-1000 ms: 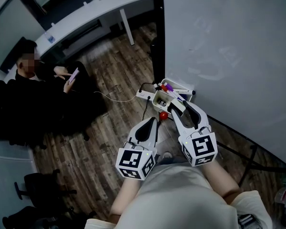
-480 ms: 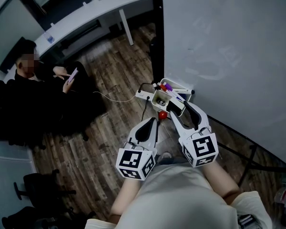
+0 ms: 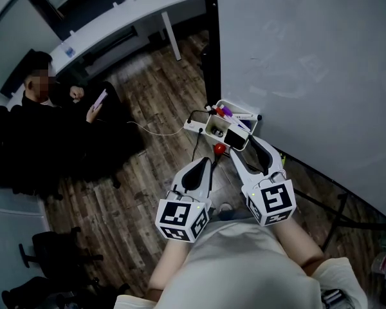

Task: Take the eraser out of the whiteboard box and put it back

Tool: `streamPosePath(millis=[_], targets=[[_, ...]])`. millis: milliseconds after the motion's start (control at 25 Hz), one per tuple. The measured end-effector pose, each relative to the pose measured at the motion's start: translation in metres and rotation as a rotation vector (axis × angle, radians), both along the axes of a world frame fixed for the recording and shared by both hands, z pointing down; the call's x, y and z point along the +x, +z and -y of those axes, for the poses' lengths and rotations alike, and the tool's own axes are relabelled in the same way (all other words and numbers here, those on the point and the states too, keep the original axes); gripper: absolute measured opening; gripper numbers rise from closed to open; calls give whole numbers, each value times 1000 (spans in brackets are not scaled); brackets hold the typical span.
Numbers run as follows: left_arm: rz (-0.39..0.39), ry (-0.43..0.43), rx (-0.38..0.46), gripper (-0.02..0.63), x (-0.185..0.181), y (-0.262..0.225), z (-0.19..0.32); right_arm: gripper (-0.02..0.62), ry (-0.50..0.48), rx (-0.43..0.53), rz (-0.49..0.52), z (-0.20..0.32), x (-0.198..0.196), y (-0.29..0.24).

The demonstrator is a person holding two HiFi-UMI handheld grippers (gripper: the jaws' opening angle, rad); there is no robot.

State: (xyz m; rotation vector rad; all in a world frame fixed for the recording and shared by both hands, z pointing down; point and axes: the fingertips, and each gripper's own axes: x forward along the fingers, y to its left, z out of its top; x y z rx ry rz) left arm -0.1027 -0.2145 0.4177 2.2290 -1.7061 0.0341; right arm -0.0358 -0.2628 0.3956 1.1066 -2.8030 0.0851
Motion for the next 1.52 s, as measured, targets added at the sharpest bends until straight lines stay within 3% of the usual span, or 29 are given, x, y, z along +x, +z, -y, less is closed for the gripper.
streamPosePath(millis=[600, 1520], targets=[[24, 7, -6, 2, 8, -7, -45, 198, -10, 3, 38, -49, 5, -15], [6, 25, 11, 2, 41, -14, -156, 133, 9, -14, 59, -176, 45, -24]])
